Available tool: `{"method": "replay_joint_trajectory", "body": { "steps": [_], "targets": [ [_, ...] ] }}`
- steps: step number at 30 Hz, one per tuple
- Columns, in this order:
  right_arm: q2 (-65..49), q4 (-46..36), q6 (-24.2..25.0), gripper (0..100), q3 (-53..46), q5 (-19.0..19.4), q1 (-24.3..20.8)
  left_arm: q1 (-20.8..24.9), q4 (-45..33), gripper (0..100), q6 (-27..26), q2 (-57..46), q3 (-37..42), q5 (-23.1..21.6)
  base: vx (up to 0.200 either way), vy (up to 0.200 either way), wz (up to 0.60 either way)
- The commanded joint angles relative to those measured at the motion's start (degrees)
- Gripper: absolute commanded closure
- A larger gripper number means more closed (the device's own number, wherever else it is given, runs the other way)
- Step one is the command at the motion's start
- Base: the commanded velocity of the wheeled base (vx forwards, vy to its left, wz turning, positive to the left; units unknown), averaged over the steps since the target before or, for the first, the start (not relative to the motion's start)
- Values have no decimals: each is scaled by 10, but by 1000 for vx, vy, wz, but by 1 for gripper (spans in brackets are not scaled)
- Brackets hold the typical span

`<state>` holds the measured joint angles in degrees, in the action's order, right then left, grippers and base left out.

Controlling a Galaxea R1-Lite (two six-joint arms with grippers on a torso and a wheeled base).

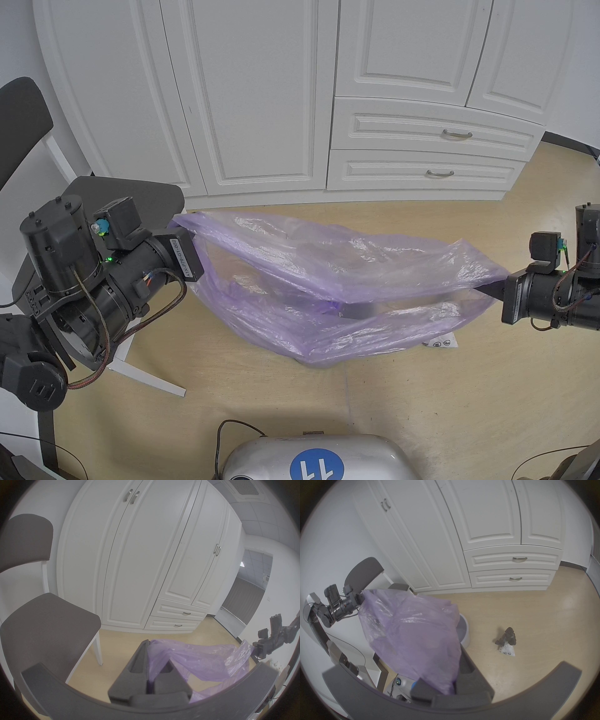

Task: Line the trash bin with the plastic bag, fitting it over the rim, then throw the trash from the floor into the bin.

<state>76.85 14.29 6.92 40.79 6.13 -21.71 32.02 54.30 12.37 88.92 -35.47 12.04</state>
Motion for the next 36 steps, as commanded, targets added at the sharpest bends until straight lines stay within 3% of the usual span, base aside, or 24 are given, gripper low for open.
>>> {"method": "replay_joint_trajectory", "body": {
  "steps": [1,6,15,36],
  "targets": [
    [-17,0,2,100,1,11,26,0,1,100,1,-9,1,-1,0,0,0],
    [-17,0,2,100,-2,13,28,3,2,100,20,-15,0,-7,0,0,0],
    [-16,0,1,100,-4,13,29,-10,1,100,43,-39,11,-64,0,0,0],
    [-15,0,-4,100,-12,12,39,-34,2,100,38,-35,17,-65,0,0,0]
  ]
}}
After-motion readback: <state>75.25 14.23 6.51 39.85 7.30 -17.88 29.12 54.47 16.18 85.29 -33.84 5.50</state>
